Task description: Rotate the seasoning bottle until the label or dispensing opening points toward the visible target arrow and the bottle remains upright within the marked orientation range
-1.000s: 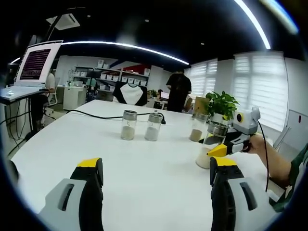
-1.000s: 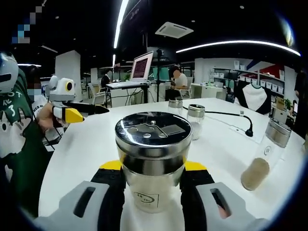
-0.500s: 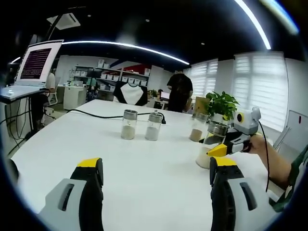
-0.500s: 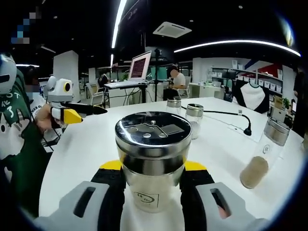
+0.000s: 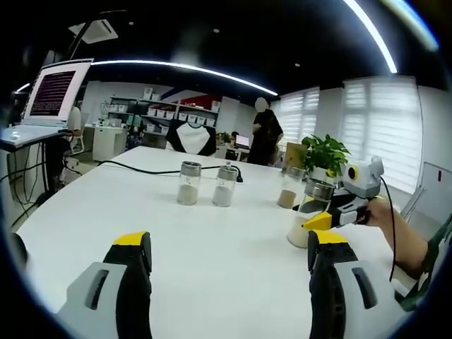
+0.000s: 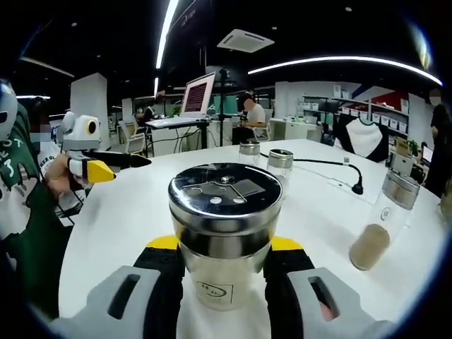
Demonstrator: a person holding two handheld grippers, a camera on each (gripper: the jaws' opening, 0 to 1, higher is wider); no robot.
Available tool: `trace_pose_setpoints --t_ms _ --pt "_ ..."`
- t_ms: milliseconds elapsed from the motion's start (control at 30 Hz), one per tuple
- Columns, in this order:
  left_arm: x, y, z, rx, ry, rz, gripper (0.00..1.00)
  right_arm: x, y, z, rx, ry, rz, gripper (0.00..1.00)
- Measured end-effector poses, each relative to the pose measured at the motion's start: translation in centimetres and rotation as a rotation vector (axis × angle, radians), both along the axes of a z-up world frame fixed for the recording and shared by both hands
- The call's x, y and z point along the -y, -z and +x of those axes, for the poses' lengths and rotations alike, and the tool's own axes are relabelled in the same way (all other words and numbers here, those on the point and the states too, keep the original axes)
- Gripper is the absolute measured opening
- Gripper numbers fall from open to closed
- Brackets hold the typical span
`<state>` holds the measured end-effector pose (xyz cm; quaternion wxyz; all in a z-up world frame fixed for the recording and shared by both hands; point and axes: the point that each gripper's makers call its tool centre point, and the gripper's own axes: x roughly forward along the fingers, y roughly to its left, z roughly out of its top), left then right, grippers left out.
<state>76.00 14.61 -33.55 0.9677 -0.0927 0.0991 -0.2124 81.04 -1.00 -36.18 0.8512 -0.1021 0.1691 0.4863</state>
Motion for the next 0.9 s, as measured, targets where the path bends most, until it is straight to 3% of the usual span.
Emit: trace_pose_setpoints --t_ms 533,900 --pt "0.20 -0.09 -0.04 0.001 0.009 0.003 0.97 0.28 0.19 0.08 -0.035 0.112 -0.001 0.43" --pt "0.52 -0.26 0.02 0.003 0.015 0.015 0.97 0.42 0.24 0.18 -0.024 0.189 -0.017 0.42"
